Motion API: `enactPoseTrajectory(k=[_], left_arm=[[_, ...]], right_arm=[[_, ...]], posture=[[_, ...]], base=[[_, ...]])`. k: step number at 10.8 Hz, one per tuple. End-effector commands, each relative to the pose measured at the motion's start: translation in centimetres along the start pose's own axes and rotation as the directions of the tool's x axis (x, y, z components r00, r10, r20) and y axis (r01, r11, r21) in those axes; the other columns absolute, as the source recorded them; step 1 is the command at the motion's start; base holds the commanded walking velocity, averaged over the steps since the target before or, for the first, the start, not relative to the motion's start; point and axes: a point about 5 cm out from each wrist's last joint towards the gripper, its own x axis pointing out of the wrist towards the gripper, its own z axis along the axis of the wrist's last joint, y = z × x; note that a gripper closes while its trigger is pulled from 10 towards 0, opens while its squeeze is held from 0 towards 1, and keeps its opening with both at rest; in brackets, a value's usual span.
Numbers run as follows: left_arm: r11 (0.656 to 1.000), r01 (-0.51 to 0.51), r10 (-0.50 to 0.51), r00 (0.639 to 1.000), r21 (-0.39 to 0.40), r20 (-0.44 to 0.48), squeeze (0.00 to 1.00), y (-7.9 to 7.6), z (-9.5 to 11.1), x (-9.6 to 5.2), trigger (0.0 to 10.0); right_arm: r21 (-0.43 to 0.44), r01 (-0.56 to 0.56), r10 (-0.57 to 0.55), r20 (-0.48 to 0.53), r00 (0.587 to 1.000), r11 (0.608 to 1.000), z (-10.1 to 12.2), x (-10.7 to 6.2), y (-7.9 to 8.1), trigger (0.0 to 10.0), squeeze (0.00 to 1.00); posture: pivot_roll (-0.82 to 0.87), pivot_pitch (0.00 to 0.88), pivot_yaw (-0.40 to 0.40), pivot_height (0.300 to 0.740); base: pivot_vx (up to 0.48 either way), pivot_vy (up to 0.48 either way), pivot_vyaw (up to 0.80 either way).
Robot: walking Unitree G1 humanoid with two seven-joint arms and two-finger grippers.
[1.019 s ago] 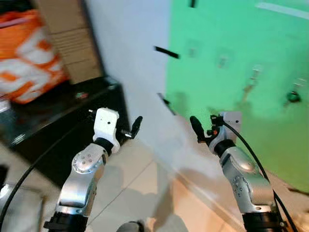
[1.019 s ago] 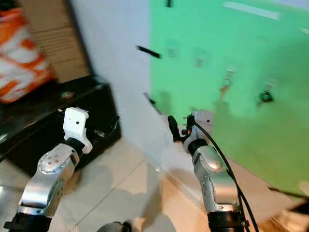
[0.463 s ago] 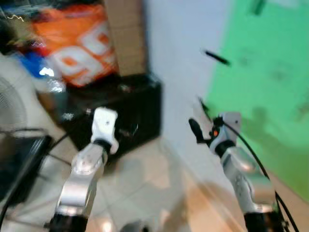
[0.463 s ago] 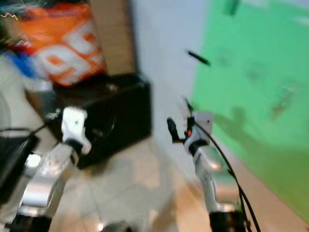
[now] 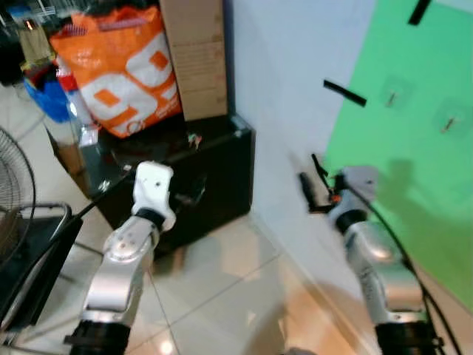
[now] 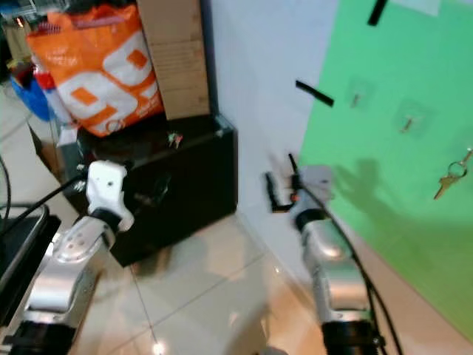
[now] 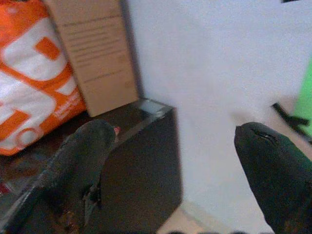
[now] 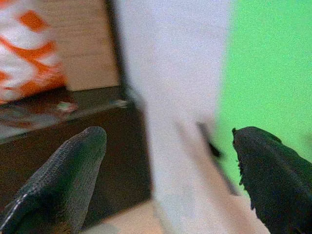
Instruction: Hang keys on a hook
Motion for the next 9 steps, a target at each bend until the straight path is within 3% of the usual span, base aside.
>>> enactPoseTrajectory(k=[1,6,9], left_arm=[[1.000,-0.004,0.004,1.000,0.017,-0.001,0.00,0.21,0.14,-0.01,10.0],[1.000,0.002,-0.002,1.000,0.026,0.000,0.00,0.32,0.23,0.17,10.0],[1.000,0.008,-0.008,1.000,0.028,-0.001,0.00,0.23,0.19,0.17,10.0]], right_arm=[[0.003,0.025,-0.025,-0.036,0.999,1.000,0.06,0.25,-0.24,10.0,1.00],[-0.056,0.041,-0.040,0.012,0.999,0.998,-0.39,-0.15,-0.71,10.0,1.00],[-0.037,-0.003,0.004,0.012,1.000,0.999,-0.40,-0.18,-0.26,10.0,1.00]], posture=[[-0.04,0.000,0.052,0.740],[-0.04,0.000,0.051,0.740],[-0.04,0.000,0.052,0.740]], base=[[0.352,0.000,0.00],[0.363,0.000,0.00],[0.364,0.000,0.00]])
